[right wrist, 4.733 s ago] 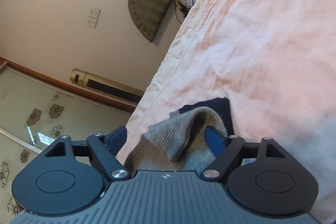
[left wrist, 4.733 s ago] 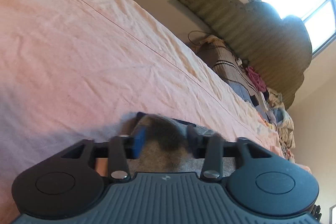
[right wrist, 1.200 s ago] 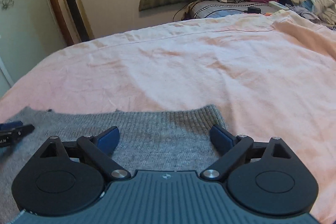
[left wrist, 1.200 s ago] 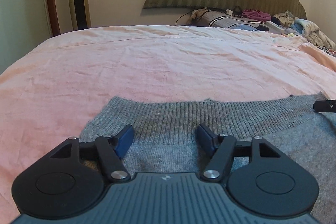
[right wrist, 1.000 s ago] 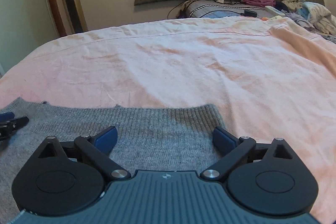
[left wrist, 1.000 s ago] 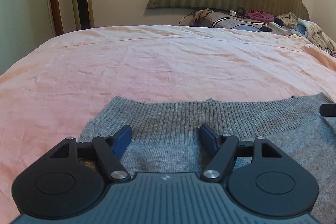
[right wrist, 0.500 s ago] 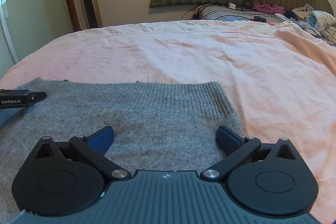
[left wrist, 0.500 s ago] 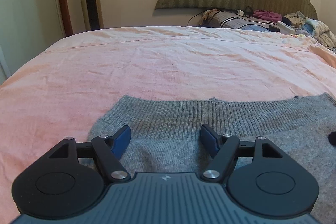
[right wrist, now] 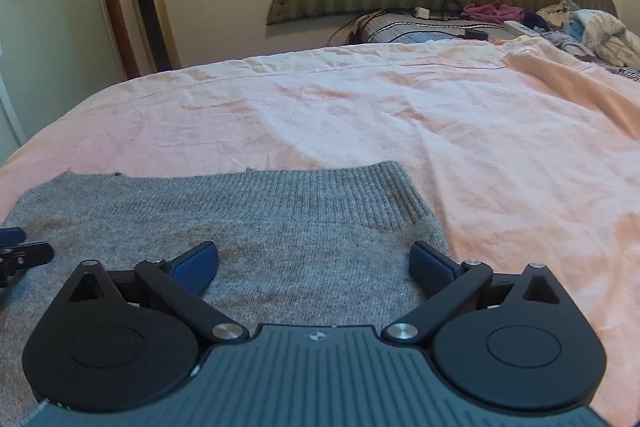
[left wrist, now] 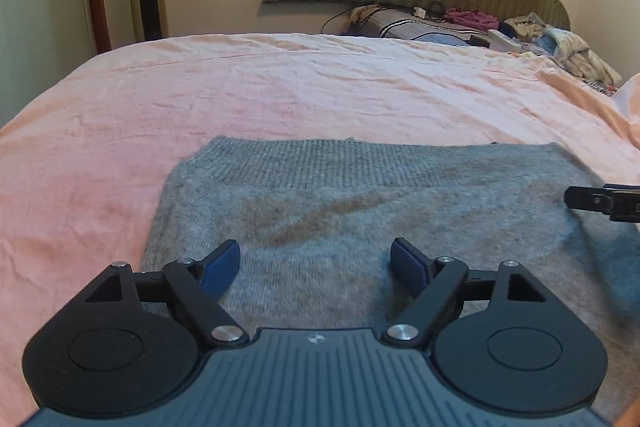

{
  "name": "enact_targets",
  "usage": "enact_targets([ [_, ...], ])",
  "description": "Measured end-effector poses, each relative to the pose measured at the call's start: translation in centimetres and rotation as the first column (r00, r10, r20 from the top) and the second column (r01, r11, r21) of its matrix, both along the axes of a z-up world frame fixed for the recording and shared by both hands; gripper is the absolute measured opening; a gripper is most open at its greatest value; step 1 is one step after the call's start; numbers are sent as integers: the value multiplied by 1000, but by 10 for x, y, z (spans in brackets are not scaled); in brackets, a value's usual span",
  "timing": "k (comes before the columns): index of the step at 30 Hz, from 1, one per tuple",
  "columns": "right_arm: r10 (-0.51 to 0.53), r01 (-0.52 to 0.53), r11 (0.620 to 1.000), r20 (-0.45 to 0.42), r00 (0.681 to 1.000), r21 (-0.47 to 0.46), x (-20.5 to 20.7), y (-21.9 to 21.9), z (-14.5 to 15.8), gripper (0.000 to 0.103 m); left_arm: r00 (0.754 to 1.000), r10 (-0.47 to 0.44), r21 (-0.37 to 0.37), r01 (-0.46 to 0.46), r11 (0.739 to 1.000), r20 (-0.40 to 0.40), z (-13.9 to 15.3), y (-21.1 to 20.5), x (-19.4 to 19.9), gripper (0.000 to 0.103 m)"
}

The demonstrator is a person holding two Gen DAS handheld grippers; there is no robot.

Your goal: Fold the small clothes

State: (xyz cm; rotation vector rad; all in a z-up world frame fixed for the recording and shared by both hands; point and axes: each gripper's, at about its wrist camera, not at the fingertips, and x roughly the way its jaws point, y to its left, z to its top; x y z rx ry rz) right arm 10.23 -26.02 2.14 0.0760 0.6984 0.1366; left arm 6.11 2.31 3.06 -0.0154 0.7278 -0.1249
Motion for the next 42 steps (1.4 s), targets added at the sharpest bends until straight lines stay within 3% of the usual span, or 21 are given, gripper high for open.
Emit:
enact_targets([
  [3, 115, -116, 992, 9, 993, 40, -26, 20, 7, 103, 999, -39, -48, 38, 998, -11, 0, 1, -22, 83],
  [4, 146, -146, 989, 2, 989, 7, -32, 29, 3, 103, 998, -55, -29, 54, 998, -18, -7, -1, -25, 83],
  [6, 213, -208, 966, 10, 977, -155, -44, 45, -14, 103, 994, -87, 26, 85, 996, 71, -23, -2, -36, 86],
  [7, 229, -222, 963, 30, 973, -154, -48, 43, -14, 103, 994, -91, 5, 91, 996, 68, -24, 2, -35, 87],
  [12, 146, -147, 986, -19, 989, -78, -37, 13, -6, 103, 998, -39, 44, 38, 998, 38, -13, 0, -34, 91],
  [14, 111, -114, 986, -28, 993, -124, -53, 17, 4, 103, 998, -44, 15, 44, 999, 37, -2, 1, -50, 91],
  [18, 198, -199, 979, -39, 979, -31, -95, 23, 7, 103, 996, -89, -48, 89, 995, -5, -7, 3, -82, 91],
  [19, 224, -229, 972, -79, 971, -60, -101, 27, -4, 103, 995, -94, -27, 93, 995, -27, -16, 2, -85, 91],
  [20, 252, -255, 954, -36, 967, -157, -113, 34, -10, 103, 993, -115, 37, 114, 993, 28, -22, -1, -95, 92],
  [21, 272, -269, 948, -6, 962, -168, -119, 31, -12, 103, 991, -126, 72, 124, 990, 33, -24, -3, -99, 92],
  [22, 251, -252, 960, -26, 968, -121, -118, 23, -11, 103, 993, -119, 68, 118, 991, 23, -22, 0, -100, 92],
  [27, 176, -185, 972, -69, 982, -146, -119, 20, 8, 103, 997, -81, 52, 81, 995, 16, -3, 14, -117, 93],
  [29, 211, -215, 969, -48, 976, -123, -125, 32, 14, 103, 996, -93, 32, 93, 995, 4, -4, 11, -122, 93],
  [31, 281, -284, 954, -50, 958, -94, -131, 46, 11, 103, 995, -100, 66, 102, 993, -25, -18, 2, -122, 94],
  [32, 306, -314, 943, -86, 948, -107, -129, 52, 3, 103, 994, -109, 84, 108, 991, 11, -21, 1, -126, 96],
  [33, 314, -328, 934, -114, 943, -140, -128, 55, -7, 103, 994, -110, 74, 108, 991, 21, -23, 3, -128, 96],
  [34, 329, -334, 933, -58, 943, -136, -136, 50, -9, 103, 995, -99, 59, 99, 993, 9, -20, 6, -128, 97],
  [36, 313, -318, 942, -61, 948, -106, -139, 38, -7, 103, 998, -61, 32, 62, 998, -7, -11, 15, -132, 96],
  [39, 284, -288, 955, -57, 957, -70, -144, 20, -1, 103, 999, 47, -114, -46, 992, 7, -1, 45, -150, 97],
  [41, 259, -259, 964, -22, 966, -56, -153, 7, -6, 103, 988, 147, -260, -156, 953, -55, -5, 67, -160, 97],
  [42, 249, -249, 968, 0, 968, -37, -157, 2, -9, 103, 979, 179, -336, -201, 920, -95, -10, 77, -163, 97],
])
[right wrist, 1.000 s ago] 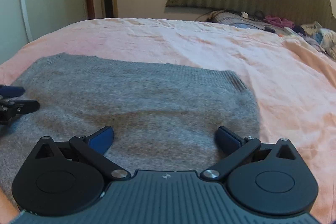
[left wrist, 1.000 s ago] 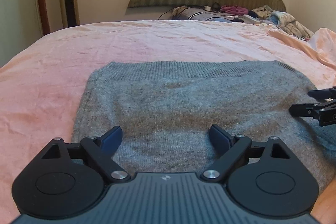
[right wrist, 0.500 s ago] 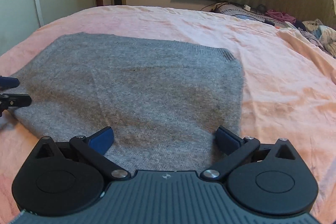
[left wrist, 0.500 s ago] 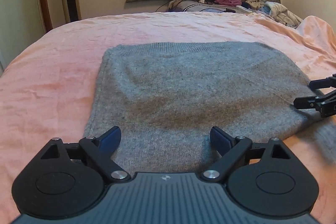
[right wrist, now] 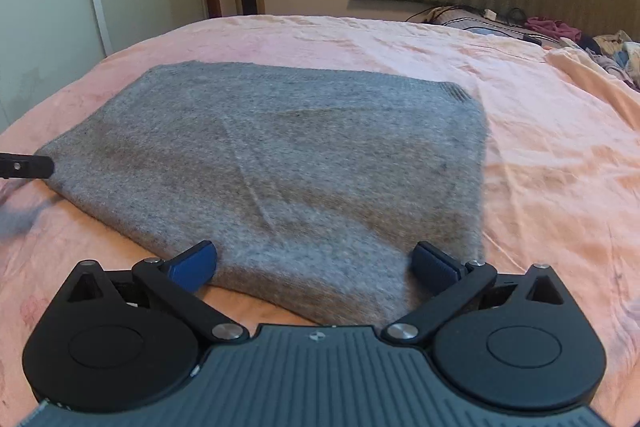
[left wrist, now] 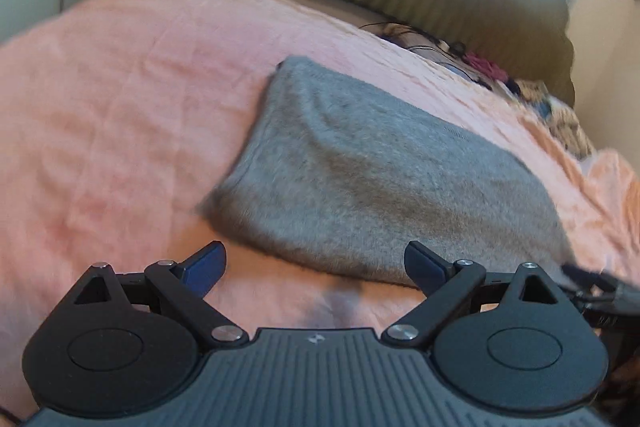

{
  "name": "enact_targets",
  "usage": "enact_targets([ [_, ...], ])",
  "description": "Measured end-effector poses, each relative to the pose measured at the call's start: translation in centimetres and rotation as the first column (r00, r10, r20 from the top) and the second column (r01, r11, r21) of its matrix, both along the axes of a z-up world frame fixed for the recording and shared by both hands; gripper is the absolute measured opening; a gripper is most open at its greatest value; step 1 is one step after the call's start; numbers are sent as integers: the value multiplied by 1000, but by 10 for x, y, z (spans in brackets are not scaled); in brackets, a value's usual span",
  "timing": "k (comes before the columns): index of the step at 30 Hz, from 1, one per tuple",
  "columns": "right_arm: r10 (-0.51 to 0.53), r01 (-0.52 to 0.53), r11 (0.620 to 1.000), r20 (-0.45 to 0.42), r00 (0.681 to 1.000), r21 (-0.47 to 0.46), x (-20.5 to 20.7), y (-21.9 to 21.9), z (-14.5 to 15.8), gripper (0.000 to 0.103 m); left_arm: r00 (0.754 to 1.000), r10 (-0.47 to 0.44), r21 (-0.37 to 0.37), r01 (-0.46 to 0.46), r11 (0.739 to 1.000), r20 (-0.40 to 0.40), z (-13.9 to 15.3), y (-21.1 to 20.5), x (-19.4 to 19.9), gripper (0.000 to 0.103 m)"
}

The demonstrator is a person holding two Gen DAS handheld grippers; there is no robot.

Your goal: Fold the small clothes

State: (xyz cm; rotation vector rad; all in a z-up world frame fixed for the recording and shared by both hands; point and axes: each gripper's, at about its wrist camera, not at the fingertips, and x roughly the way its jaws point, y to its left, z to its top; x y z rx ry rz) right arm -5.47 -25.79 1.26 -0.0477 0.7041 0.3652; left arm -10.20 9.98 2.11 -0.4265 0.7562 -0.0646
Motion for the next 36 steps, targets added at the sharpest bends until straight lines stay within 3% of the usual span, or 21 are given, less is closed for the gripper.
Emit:
enact_targets([
  [3, -15, 15, 999, 2, 1000, 28, 1, -4, 0, 103, 995, 105, -170, -103, 980, 0, -3, 15, -8, 97],
  [7, -4, 4, 1000, 1, 1000, 0, 7, 0, 1, 103, 973, 225, -386, -223, 895, -41, -11, 28, 6, 98],
  [10, -5, 5, 1000, 2, 1000, 26, 5, -4, 1, 103, 954, 295, -408, -289, 866, -50, -13, 27, 20, 97],
  [11, -6, 6, 999, 2, 1000, 37, 5, -5, 1, 103, 951, 305, -391, -302, 870, -55, -12, 24, 26, 89],
  [12, -7, 7, 999, 3, 1000, 50, 4, -7, 1, 103, 950, 306, -364, -309, 879, -67, -12, 20, 33, 65],
  [14, -9, 9, 997, 3, 1000, 72, 3, -10, 2, 103, 949, 301, -316, -314, 895, -90, -14, 13, 42, 40],
  [15, -10, 9, 997, 3, 1000, 82, 3, -11, 2, 103, 948, 308, -279, -320, 906, -85, -14, 10, 44, 34],
  [17, -11, 11, 995, 2, 1000, 102, 3, -14, 2, 103, 949, 304, -220, -315, 923, -86, -11, 3, 48, 33],
  [19, -12, 12, 992, 0, 1000, 122, 3, -16, 2, 103, 948, 304, -163, -317, 934, -98, -8, -3, 51, 9],
  [23, -15, 16, 985, -5, 1000, 172, 3, -22, 2, 103, 964, 265, -41, -266, 963, -31, 15, -32, 57, 5],
  [25, -24, 26, 973, -12, 1000, 228, 4, -30, 3, 103, 982, 173, 45, -176, 983, 71, 38, -66, 63, 5],
  [27, -43, 54, 939, -40, 998, 340, 5, -45, 6, 103, 988, 24, 148, -47, 988, 156, 57, -113, 69, 5],
  [29, -69, 131, 824, -132, 989, 552, 13, -75, 9, 103, 970, -134, 228, 87, 970, 201, 63, -160, 72, 5],
  [31, -71, 188, 705, -196, 978, 683, 24, -101, 14, 103, 932, -292, 305, 220, 927, 216, 58, -206, 69, 5],
  [33, -78, 205, 664, -206, 976, 719, 37, -118, 22, 103, 888, -408, 351, 321, 880, 211, 46, -240, 62, 5],
  [36, -51, 207, 652, -230, 972, 730, 60, -132, 33, 103, 846, -507, 373, 423, 826, 163, 25, -269, 54, 5],
])
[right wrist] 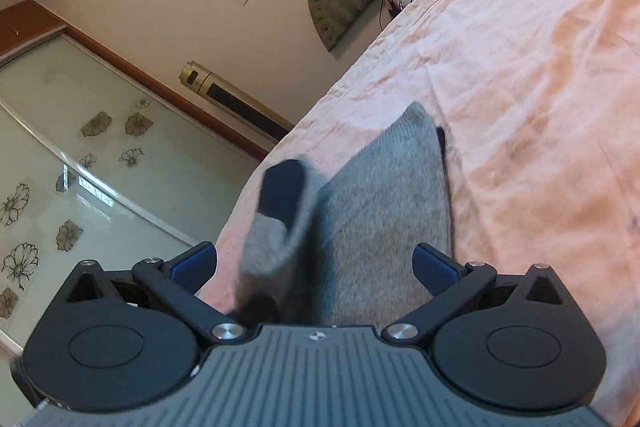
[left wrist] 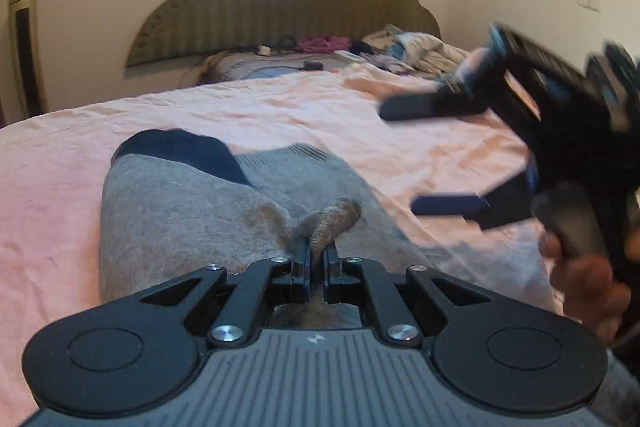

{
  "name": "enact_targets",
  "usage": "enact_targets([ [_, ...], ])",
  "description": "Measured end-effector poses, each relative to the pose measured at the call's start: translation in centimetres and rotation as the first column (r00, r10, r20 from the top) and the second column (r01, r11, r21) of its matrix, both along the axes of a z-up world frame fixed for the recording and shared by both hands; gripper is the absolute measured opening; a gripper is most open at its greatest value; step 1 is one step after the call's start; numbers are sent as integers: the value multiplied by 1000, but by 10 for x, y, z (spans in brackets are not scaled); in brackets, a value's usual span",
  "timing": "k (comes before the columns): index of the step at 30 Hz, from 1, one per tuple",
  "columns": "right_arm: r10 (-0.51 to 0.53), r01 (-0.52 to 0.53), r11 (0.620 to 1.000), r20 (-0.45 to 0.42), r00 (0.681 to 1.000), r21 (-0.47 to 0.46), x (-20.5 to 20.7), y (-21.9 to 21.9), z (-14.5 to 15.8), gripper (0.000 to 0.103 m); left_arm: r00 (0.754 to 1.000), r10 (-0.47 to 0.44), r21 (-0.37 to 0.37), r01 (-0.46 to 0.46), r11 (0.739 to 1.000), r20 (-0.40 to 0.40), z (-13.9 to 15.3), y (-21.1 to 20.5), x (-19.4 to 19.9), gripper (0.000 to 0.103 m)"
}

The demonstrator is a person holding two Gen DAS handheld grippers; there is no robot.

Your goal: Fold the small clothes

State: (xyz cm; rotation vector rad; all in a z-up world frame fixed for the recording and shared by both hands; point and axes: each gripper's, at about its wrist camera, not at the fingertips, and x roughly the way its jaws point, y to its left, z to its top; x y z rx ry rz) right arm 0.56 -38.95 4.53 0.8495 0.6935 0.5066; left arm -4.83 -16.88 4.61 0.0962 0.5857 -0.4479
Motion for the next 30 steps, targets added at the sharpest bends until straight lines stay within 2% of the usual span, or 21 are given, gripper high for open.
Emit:
enact_targets([
  [3, 70, -66, 994, -40, 997, 88, 26, -5, 0, 103, 1000, -19, 29, 20, 999, -24, -10, -5, -2, 5],
  [5, 131, -119, 983, -74, 989, 143, 45, 0, -5, 103, 999, -18, 17, 19, 1000, -37, -8, -1, -2, 5],
  [9, 236, -206, 960, -153, 960, 187, 80, 23, -17, 103, 1000, -27, 4, 27, 1000, -8, 1, 3, -6, 5],
  [13, 294, -271, 955, -249, 923, 125, 114, 51, -28, 103, 999, -33, -1, 33, 999, 6, 5, 1, -8, 5],
  [18, 353, -344, 936, -260, 899, 78, 138, 77, -26, 103, 1000, -28, -13, 28, 1000, -2, 6, 3, -6, 5],
  [20, 354, -352, 934, -258, 899, 55, 147, 83, -26, 103, 1000, -22, -17, 21, 1000, -19, 3, 4, -4, 5],
  [21, 352, -357, 934, -249, 902, 29, 152, 86, -25, 98, 999, -18, -19, 17, 1000, -27, 1, 4, -2, 5],
  [23, 342, -364, 930, -223, 913, -60, 154, 91, -21, 73, 999, -12, -21, 11, 1000, -41, -1, 5, 2, 5],
  [24, 329, -361, 924, -224, 918, -123, 154, 93, -21, 41, 999, -11, -24, 10, 1000, -45, -2, 5, 3, 5],
  [25, 315, -355, 922, -231, 920, -154, 154, 93, -23, 22, 999, -13, -26, 12, 1000, -45, -1, 6, 2, 5],
  [27, 307, -340, 927, -206, 929, -155, 149, 87, -22, 22, 999, -35, -29, 34, 999, -36, 2, 3, 1, 5],
  [30, 295, -314, 934, -128, 947, -169, 133, 67, -5, 17, 996, -93, -35, 93, 995, 2, 11, -6, -6, 5],
])
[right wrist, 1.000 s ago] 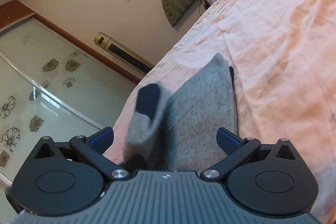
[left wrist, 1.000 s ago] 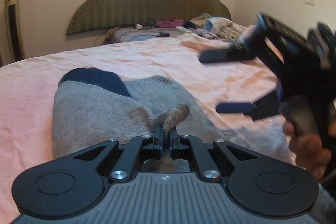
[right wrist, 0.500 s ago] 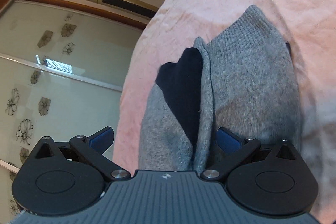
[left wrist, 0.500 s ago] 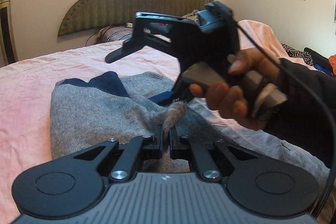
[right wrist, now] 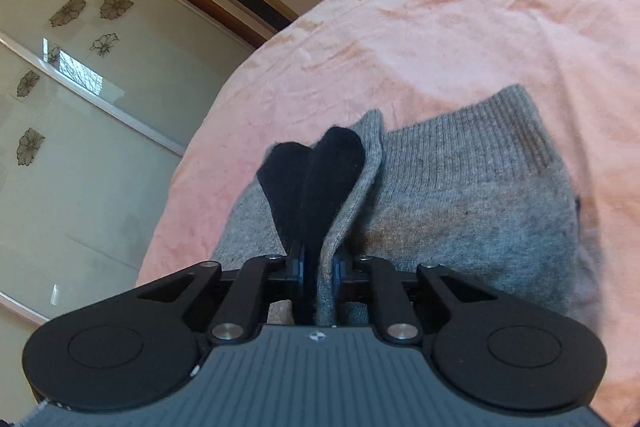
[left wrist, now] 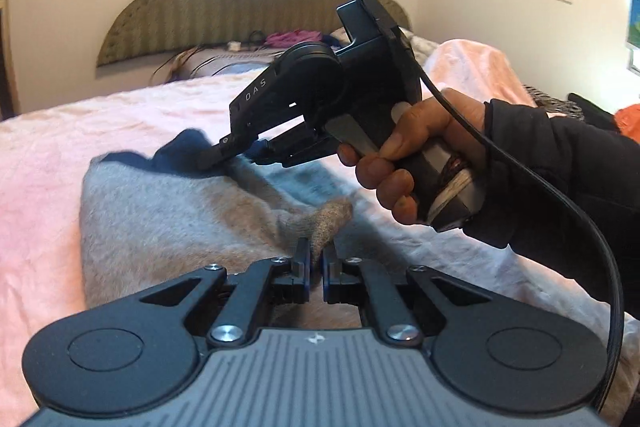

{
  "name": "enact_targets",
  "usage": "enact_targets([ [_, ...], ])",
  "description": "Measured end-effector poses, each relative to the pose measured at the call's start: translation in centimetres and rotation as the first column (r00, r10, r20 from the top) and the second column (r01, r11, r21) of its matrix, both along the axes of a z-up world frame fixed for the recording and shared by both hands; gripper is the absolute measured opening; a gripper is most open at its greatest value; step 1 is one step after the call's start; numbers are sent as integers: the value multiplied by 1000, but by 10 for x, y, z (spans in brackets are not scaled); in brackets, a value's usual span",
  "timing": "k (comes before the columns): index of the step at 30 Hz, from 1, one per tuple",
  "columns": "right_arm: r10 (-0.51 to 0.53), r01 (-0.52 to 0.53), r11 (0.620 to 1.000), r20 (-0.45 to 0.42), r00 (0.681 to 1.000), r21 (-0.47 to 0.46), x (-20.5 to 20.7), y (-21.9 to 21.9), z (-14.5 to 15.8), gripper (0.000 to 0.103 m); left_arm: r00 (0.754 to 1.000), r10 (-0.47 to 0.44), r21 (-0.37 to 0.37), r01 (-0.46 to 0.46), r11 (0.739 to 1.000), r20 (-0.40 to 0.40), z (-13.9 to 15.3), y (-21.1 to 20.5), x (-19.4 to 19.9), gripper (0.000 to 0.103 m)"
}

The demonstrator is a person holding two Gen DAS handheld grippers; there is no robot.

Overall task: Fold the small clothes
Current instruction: 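Open both grippers and press the folded sweater flat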

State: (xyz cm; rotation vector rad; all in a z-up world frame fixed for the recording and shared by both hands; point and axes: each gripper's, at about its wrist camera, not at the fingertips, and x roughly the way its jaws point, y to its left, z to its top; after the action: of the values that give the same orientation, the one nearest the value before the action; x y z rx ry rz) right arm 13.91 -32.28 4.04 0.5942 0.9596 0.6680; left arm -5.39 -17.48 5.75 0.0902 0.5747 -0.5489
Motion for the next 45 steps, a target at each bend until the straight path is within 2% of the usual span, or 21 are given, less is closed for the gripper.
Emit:
enact_targets([
  [4, -80, 81, 997, 60, 995, -9, -25, -50, 16, 17, 992, -123, -36, 123, 992, -15, 1, -18, -4, 4],
  [6, -135, 135, 991, 16, 991, 0, -31, -74, 4, 17, 985, -162, -27, 161, 987, -49, -9, -29, -5, 4],
  [8, -149, 151, 987, -37, 988, 54, -33, -84, -10, 20, 983, -166, -14, 165, 986, -73, -16, -33, -7, 4],
  [9, -151, 157, 984, -64, 986, 87, -34, -86, -14, 26, 985, -161, -7, 161, 987, -62, -16, -31, -9, 4],
  [10, -138, 148, 983, -97, 986, 109, -31, -82, -17, 55, 989, -142, 14, 143, 990, -28, -14, -28, -13, 4],
  [12, -110, 119, 986, -79, 991, 118, -27, -70, -15, 95, 992, -113, 84, 108, 991, 51, -10, -25, -20, 7],
  [14, -66, 76, 987, -70, 995, 144, -19, -55, -13, 94, 991, -85, 172, 66, 983, 106, -11, -25, -26, 10],
  [18, -17, 27, 992, -84, 996, 124, -3, -29, -7, 92, 994, -42, 322, 8, 947, 99, -27, -25, -12, 12],
  [21, 17, -6, 993, -87, 996, 120, -3, -18, -7, 92, 996, -40, 376, 9, 927, 75, -39, -30, -7, 12],
  [23, 21, -10, 993, -91, 996, 116, -6, -17, -8, 93, 993, -55, 388, 11, 922, 101, -38, -32, -11, 17],
  [25, 11, 0, 993, -97, 995, 114, -8, -21, -11, 94, 988, -70, 413, 8, 911, 135, -38, -37, -15, 32],
  [26, 2, 11, 993, -103, 995, 118, -10, -25, -13, 94, 985, -78, 420, 6, 908, 153, -38, -39, -15, 53],
  [27, -6, 19, 992, -108, 994, 124, -11, -28, -15, 94, 982, -92, 419, 15, 908, 166, -38, -40, -16, 82],
  [28, -11, 25, 991, -111, 994, 130, -12, -31, -16, 94, 976, -109, 409, 24, 912, 186, -38, -38, -19, 89],
  [32, -12, 27, 991, -112, 994, 132, -14, -33, -17, 94, 965, -164, 419, 64, 905, 206, -39, -46, -25, 90],
  [35, -13, 28, 991, -111, 994, 134, -15, -32, -18, 94, 967, -153, 445, 48, 894, 203, -45, -54, -19, 90],
  [38, -17, 34, 989, -115, 993, 144, -16, -34, -21, 94, 978, -116, 426, 31, 904, 175, -44, -52, -9, 90],
  [41, -24, 44, 985, -121, 992, 165, -17, -38, -25, 95, 988, -66, 379, 8, 925, 141, -38, -44, -1, 89],
  [43, -29, 52, 982, -126, 992, 179, -18, -40, -26, 95, 992, -45, 373, -4, 928, 120, -39, -42, 4, 89],
  [44, -30, 53, 982, -127, 991, 182, -18, -40, -27, 95, 992, -40, 381, -9, 925, 121, -40, -43, 6, 85],
  [45, -30, 53, 982, -126, 992, 182, -18, -40, -27, 95, 992, -43, 391, -7, 921, 119, -43, -44, 7, 74],
])
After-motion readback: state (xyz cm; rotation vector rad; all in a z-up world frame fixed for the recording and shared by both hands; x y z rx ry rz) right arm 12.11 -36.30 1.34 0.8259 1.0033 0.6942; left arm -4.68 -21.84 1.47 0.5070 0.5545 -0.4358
